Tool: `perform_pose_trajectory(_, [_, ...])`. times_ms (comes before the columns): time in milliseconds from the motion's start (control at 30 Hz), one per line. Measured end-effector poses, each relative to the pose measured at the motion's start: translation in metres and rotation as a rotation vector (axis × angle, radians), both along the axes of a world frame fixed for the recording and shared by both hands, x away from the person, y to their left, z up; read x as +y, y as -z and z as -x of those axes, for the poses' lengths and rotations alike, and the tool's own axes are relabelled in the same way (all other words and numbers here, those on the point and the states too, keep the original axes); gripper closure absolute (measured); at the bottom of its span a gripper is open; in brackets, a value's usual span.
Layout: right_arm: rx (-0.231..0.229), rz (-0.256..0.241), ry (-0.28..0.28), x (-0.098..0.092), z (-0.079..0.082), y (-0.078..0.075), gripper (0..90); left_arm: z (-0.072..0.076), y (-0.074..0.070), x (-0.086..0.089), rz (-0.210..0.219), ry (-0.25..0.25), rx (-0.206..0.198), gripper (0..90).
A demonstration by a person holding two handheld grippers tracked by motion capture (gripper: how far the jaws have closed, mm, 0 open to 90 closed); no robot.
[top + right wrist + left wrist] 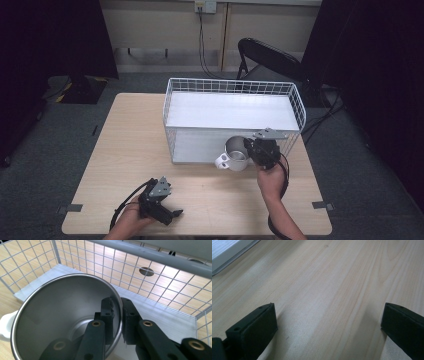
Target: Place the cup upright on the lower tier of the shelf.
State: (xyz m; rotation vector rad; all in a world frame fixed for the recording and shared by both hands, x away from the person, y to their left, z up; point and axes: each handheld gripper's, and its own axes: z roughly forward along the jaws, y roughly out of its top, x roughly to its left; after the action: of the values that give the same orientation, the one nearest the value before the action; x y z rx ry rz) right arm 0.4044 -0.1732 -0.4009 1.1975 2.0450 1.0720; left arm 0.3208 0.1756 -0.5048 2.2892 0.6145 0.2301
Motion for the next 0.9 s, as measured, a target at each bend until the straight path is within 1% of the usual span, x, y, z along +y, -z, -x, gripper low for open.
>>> perform_pose_trajectory(33, [0.0,0.0,0.0,0.0,0.0,0.0,81.5,0.0,0.0,0.0,0.005,-0.003,0.001,0.0])
perform_pose_trajectory(133, [0.003,-0.006,0.009,-0.002,-0.002,0.001,81.5,0.0,0.0,0.0,0.0,0.0,0.0,0.0])
perform_pose_trajectory(267, [-0.006,-0.014,0.028,-0.004,-0.003,0.003,81.5,0.0,0.0,0.0,0.005,-0.003,0.001,0.0])
perform_pose_trajectory(567, [-0.018,-0.011,0.048,-0.002,-0.004,0.007,81.5,0.0,0.0,0.0,0.001,0.0,0.0,0.0])
perform_pose_trajectory(667, [-0.023,-0.009,0.052,0.0,-0.005,0.008,81.5,0.0,0.0,0.0,0.005,-0.003,0.001,0.0])
perform_pose_trajectory(700, [-0.025,-0.009,0.052,0.0,-0.006,0.008,81.5,0.0,0.0,0.0,-0.001,0.0,0.0,0.0])
perform_pose_trajectory(733, [-0.027,-0.008,0.053,0.001,-0.006,0.009,81.5,0.0,0.0,0.0,0.005,-0.003,0.001,0.0])
perform_pose_trajectory(800, [-0.032,-0.004,0.057,0.002,-0.006,0.01,81.5,0.0,0.0,0.0,-0.001,0.001,0.0,0.0])
perform_pose_trajectory(900, [-0.04,-0.003,0.063,0.002,-0.006,0.012,81.5,0.0,0.0,0.0,0.005,-0.003,0.001,0.0])
